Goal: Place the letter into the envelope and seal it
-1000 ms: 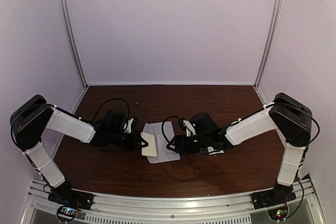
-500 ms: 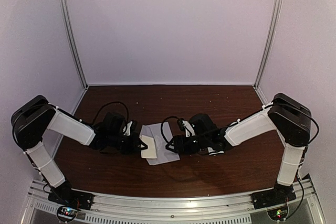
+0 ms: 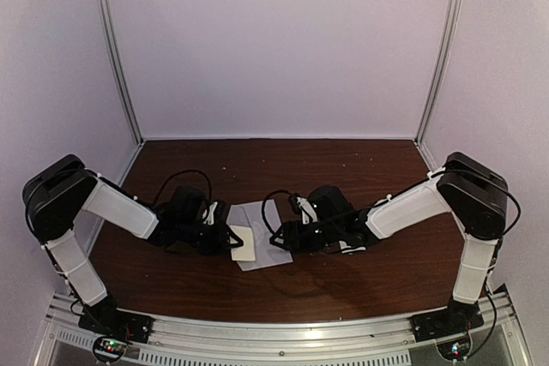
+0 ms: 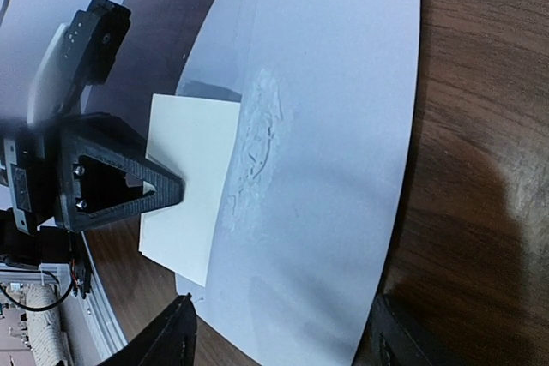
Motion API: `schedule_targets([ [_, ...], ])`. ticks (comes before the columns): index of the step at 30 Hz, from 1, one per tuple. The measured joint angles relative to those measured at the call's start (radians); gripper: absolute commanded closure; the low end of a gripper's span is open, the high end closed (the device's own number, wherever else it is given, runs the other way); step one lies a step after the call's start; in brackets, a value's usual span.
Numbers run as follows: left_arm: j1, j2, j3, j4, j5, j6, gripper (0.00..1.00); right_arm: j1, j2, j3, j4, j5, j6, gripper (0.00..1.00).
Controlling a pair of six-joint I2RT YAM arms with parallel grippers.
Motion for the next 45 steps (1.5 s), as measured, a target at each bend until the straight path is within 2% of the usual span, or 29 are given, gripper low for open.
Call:
schedule_targets([
  [6,0.000,-0.029,0.002,-0.044,-0.013,0.021,0.66,0.000,0.000,0.000,-0.001,0.000,0.000,0.30],
  [13,0.000,-0.071,0.002,-0.111,-0.039,0.040,0.65,0.000,0.000,0.000,-0.001,0.000,0.000,0.30],
  [19,0.000,-0.076,0.002,-0.132,-0.050,0.043,0.71,0.000,0.000,0.000,-0.002,0.000,0.000,0.30],
  [27,0.000,-0.076,0.006,-0.160,-0.062,0.064,0.94,0.000,0.000,0.001,-0.002,0.000,0.000,0.31],
  [31,0.000,-0.076,0.007,-0.163,-0.064,0.068,0.99,0.000,0.003,0.002,-0.001,0.000,0.000,0.32],
  [45,-0.016,-0.044,0.029,-0.145,-0.051,0.065,1.00,0.019,0.029,0.029,0.008,-0.001,0.008,0.32],
])
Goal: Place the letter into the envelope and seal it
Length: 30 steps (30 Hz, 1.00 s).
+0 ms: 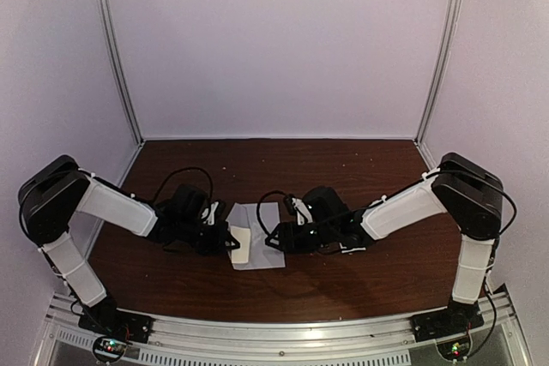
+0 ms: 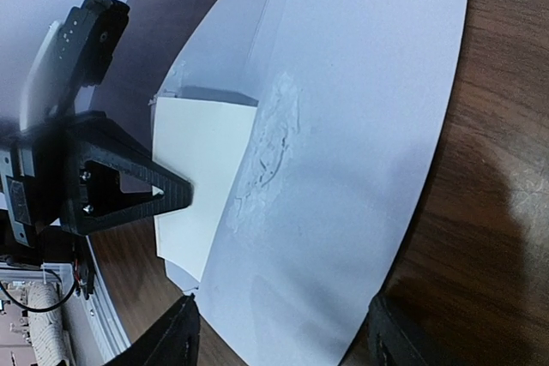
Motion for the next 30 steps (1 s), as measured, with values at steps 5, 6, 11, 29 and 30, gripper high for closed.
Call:
schedule_targets([
  [5,-0.009,0.027,0.011,0.016,0.004,-0.007,1.00,0.003,0.006,0.007,0.000,0.000,0.005,0.33],
  [6,-0.009,0.032,0.011,0.019,0.004,-0.009,1.00,0.003,0.006,0.008,0.000,0.000,0.006,0.33],
  [11,-0.009,0.049,0.022,0.031,0.015,-0.015,1.00,0.003,0.006,0.008,-0.001,0.000,0.006,0.33],
  [29,-0.017,0.047,0.072,-0.061,-0.027,0.039,1.00,0.003,0.006,0.010,-0.003,0.002,0.006,0.33],
  [30,-0.017,0.042,0.072,-0.069,-0.032,0.043,1.00,0.003,0.006,0.010,-0.003,0.002,0.006,0.33],
])
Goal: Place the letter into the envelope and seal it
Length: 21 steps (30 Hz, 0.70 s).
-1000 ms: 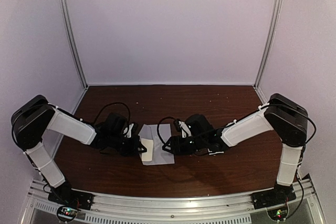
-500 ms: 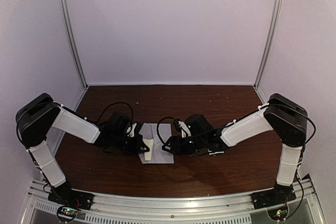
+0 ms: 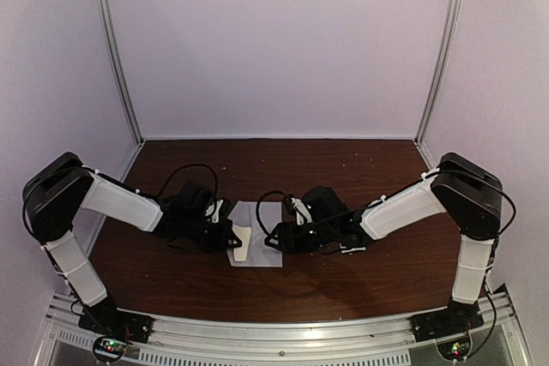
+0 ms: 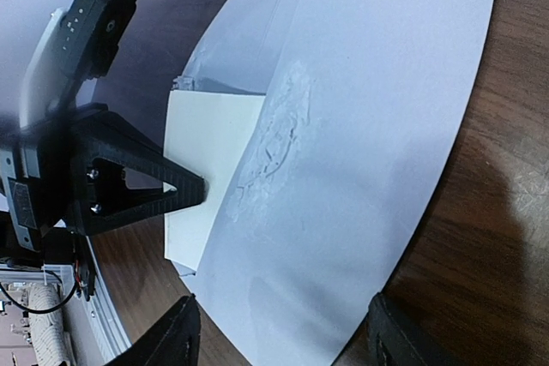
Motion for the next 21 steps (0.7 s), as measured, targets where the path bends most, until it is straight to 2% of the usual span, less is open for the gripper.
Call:
schedule_targets([
  [11,-0.006,-0.048,0.000,-0.059,-0.013,0.020,1.00,0.008,0.000,0.002,-0.003,0.007,0.000,0.33],
  [21,-0.006,-0.032,0.000,-0.044,0.024,0.019,1.00,0.008,0.006,0.008,-0.003,0.006,0.000,0.33],
])
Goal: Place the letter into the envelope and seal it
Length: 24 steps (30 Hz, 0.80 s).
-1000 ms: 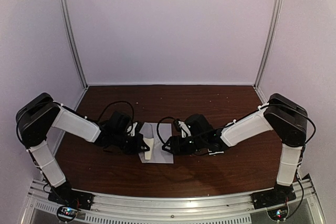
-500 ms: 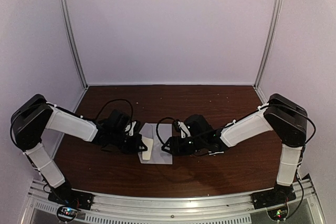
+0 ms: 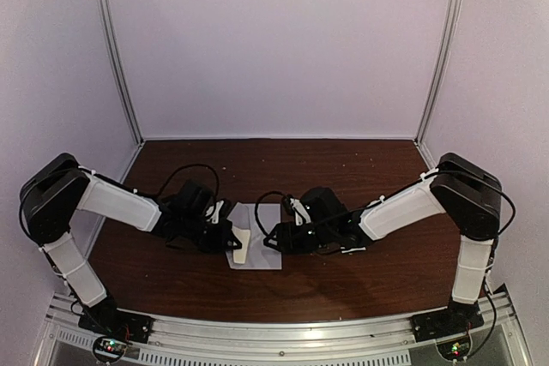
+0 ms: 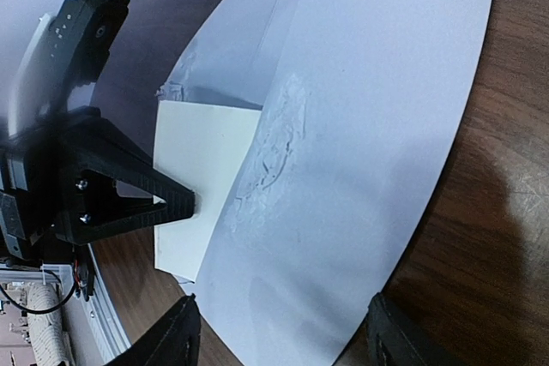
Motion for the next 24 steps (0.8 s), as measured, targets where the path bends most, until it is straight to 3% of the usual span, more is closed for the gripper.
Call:
schedule_targets([
  [24,-0.037,0.114,0.068,0.082,0.031,-0.009,1.00,0.001,0.027,0.025,0.018,-0.001,0.000,0.33],
])
